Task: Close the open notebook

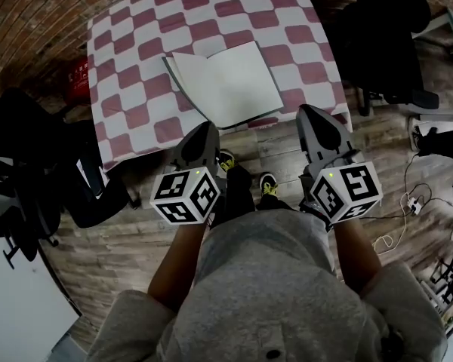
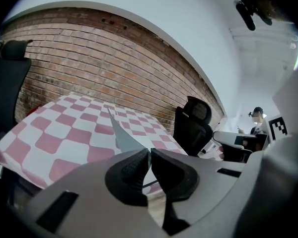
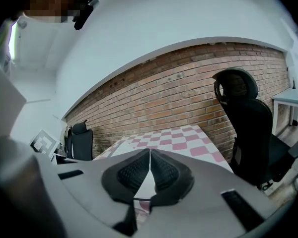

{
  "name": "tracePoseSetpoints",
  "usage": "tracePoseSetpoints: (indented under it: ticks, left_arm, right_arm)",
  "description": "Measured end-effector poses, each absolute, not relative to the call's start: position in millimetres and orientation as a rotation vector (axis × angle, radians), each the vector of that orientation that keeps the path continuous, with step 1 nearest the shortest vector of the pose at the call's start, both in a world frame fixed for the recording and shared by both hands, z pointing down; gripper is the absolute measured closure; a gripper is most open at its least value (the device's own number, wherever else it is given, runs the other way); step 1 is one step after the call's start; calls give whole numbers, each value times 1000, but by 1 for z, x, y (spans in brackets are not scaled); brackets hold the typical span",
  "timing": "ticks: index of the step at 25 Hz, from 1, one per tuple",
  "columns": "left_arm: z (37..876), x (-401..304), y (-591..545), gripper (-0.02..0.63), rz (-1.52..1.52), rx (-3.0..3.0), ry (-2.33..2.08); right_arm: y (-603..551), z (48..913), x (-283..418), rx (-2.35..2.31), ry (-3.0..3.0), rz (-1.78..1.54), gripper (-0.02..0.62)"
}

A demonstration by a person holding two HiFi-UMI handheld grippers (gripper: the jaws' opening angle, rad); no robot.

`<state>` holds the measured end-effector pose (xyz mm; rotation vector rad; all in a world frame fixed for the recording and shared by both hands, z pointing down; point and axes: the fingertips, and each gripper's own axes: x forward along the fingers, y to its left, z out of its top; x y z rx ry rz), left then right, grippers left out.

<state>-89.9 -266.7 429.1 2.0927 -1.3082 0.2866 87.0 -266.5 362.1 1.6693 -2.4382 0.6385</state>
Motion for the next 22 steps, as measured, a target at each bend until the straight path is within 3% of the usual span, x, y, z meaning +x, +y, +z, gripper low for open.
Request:
tracePoseSetpoints:
  ticks: [22]
  left_arm:
    - [469, 55, -290, 588, 469, 2304, -884]
  right_arm:
    - [-232, 374, 167, 1958, -2183, 693, 568]
